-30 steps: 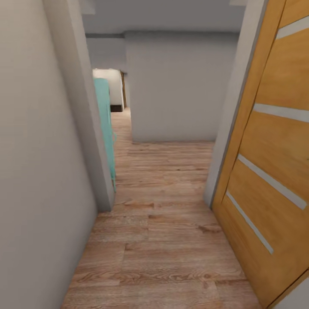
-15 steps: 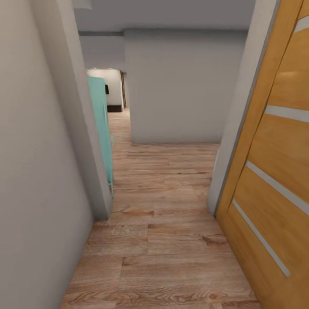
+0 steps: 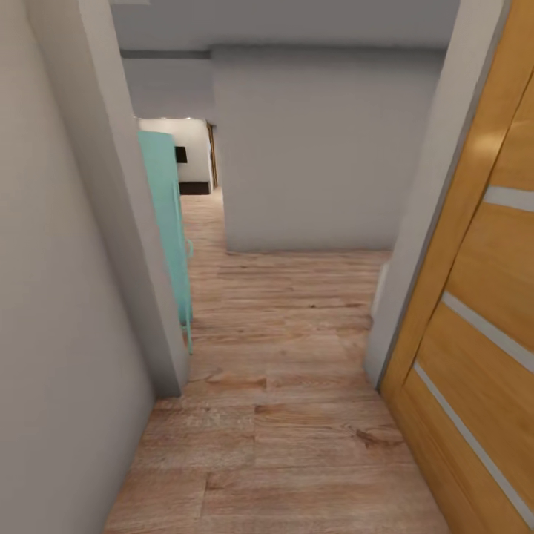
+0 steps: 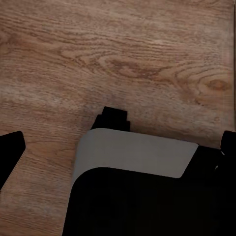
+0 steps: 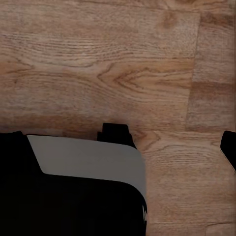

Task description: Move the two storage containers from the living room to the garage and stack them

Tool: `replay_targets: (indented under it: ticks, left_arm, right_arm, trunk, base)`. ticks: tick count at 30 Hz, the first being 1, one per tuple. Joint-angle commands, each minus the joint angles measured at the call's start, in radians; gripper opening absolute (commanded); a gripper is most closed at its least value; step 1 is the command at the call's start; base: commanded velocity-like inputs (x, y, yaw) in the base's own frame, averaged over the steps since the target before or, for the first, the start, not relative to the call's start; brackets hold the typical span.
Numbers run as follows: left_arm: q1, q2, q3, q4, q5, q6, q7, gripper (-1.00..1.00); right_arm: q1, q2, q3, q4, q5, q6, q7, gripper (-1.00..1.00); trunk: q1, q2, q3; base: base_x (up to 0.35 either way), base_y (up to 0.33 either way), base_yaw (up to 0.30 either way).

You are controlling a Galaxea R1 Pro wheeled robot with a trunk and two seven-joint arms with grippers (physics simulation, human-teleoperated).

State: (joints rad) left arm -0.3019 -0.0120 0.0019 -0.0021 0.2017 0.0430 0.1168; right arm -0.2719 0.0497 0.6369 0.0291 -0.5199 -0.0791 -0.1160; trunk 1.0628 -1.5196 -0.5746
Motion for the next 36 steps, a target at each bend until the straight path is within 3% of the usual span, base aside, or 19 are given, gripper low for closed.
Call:
replay_targets:
  ticks: [1,36]
  left_arm:
    - [0.0,0.0,0.0,-0.001,0.006,0.003,0.003,1.0]
    - [-0.001,0.0,-0.003,-0.001,0.007,0.003,0.003,1.0]
  right_arm:
    - [-0.001,0.001,0.008,0.003,-0.009,-0.005,-0.001,1.0]
    - [-0.001,0.001,0.009,0.003,-0.008,-0.007,-0.001,1.0]
  trunk:
    - [0.001,0.0,-0.001]
    - [0.001,0.0,-0.001]
  base:
    - [0.322,0.0,0.0]
    - [0.322,0.0,0.0]
